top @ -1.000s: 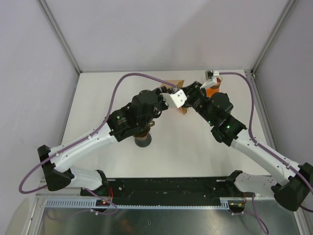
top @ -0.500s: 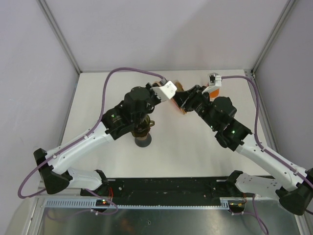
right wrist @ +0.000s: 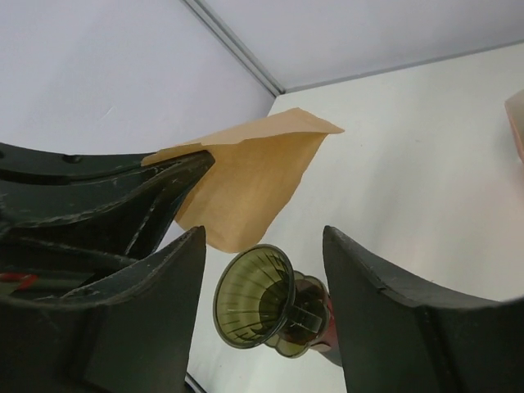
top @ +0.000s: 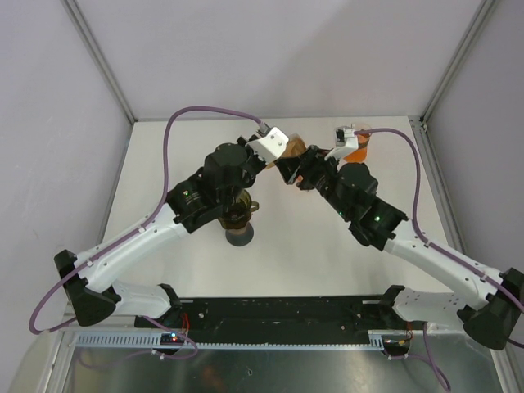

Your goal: Place the coffee filter in the dripper

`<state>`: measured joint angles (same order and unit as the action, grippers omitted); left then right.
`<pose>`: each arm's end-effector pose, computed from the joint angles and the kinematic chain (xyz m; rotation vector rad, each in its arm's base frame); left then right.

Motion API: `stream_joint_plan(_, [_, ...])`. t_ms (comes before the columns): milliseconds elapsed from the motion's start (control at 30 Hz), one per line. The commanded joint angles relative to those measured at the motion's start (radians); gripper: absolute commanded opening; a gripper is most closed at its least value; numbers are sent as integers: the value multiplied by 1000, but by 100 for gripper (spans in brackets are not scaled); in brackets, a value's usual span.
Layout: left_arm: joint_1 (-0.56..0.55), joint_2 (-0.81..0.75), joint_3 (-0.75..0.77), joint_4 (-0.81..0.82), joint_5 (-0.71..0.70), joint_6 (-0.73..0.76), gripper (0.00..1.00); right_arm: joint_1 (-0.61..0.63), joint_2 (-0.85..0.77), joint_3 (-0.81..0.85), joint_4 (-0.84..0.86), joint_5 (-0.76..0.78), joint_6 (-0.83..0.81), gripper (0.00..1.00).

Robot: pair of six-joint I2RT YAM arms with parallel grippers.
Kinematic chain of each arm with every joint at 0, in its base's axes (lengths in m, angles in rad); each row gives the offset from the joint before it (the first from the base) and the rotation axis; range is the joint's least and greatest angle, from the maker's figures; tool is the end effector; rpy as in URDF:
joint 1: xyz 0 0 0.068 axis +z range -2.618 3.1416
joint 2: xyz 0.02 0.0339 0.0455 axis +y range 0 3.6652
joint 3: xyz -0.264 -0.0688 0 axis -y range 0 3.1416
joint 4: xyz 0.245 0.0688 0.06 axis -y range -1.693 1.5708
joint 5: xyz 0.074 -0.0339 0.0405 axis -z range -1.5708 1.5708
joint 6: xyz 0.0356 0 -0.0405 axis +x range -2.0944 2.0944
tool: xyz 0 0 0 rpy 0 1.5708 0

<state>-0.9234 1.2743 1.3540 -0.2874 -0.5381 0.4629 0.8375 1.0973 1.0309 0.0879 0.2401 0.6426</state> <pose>0.1862 -0.2160 0.4237 0.7978 1.5586 0.1424 0.1780 0.1850 0.3944 0.0412 1.6347 0.9736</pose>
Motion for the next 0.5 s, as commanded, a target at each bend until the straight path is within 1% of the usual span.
stream_joint_plan(0, [-2,-38,13,20,21,-60,0,5,47,6,130,5,21,64])
stream_joint_plan(100, [-2,-43,25,5,37,-81,0,-10,89,6,156,-5,46,62])
stream_joint_plan(167, [-2,-45,40,-7,50,-99,0,-22,120,7,185,-36,65,58])
stream_joint_plan(233, [-1,-45,52,-24,69,-120,0,-31,143,8,212,-56,71,43])
stream_joint_plan(267, [1,-47,55,-35,78,-132,0,-35,148,8,218,-60,69,33])
stream_joint_plan(333, [17,-51,60,-55,105,-159,0,-41,145,8,208,-59,56,16])
stream_joint_plan(400, [51,-61,63,-73,134,-188,0,-48,131,9,175,-42,37,5])
stream_joint_plan(467, [88,-68,64,-83,151,-208,1,-60,118,10,137,-33,19,1])
